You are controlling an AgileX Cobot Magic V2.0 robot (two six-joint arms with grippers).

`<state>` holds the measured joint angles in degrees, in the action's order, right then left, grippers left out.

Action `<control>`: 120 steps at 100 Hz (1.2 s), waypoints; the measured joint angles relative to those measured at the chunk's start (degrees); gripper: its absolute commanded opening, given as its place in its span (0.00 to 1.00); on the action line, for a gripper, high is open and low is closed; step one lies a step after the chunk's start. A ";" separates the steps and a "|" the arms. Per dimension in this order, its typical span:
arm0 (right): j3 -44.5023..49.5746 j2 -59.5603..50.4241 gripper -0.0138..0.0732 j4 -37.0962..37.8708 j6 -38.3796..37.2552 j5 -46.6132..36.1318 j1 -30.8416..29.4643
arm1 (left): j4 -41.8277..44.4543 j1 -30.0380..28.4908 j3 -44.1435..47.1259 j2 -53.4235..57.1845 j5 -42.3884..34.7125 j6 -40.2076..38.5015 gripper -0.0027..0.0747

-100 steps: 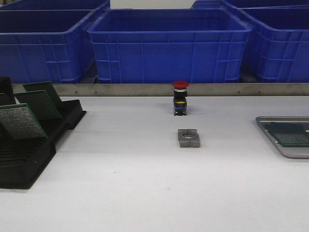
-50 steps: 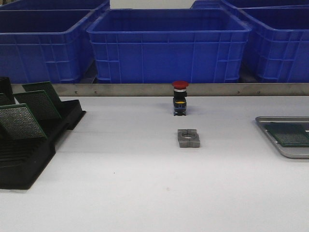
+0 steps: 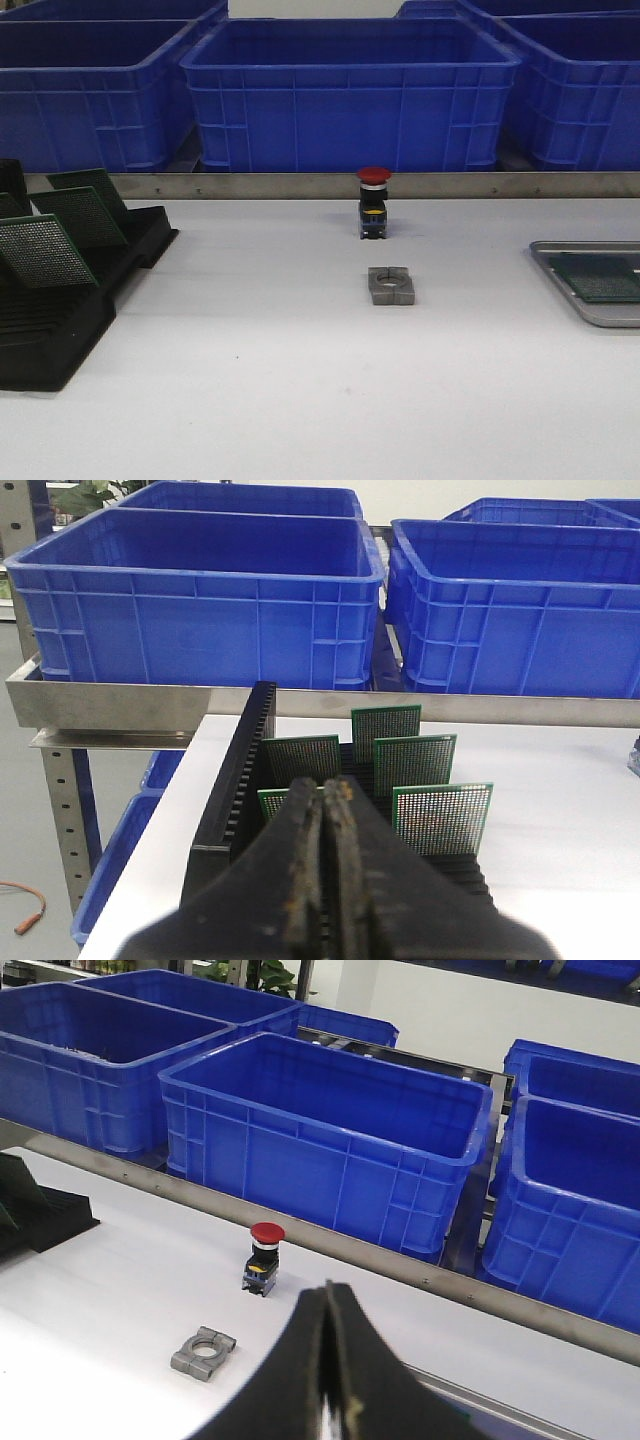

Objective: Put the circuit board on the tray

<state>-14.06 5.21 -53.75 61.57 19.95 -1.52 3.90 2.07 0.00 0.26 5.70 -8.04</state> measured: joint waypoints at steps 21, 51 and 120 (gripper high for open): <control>0.00 0.00 0.09 0.00 0.00 0.00 0.00 | -0.10 0.00 0.00 0.00 0.17 0.00 0.01; 0.00 0.00 0.09 0.00 0.00 0.04 0.00 | -0.10 0.00 0.00 0.00 0.30 0.00 0.01; 6.57 -0.14 0.09 16.60 -21.42 -13.56 0.00 | -0.22 0.00 0.00 0.00 0.40 0.00 0.01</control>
<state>-7.50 5.07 -37.15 40.14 6.39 -1.52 3.68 2.07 0.00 0.26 6.10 -8.04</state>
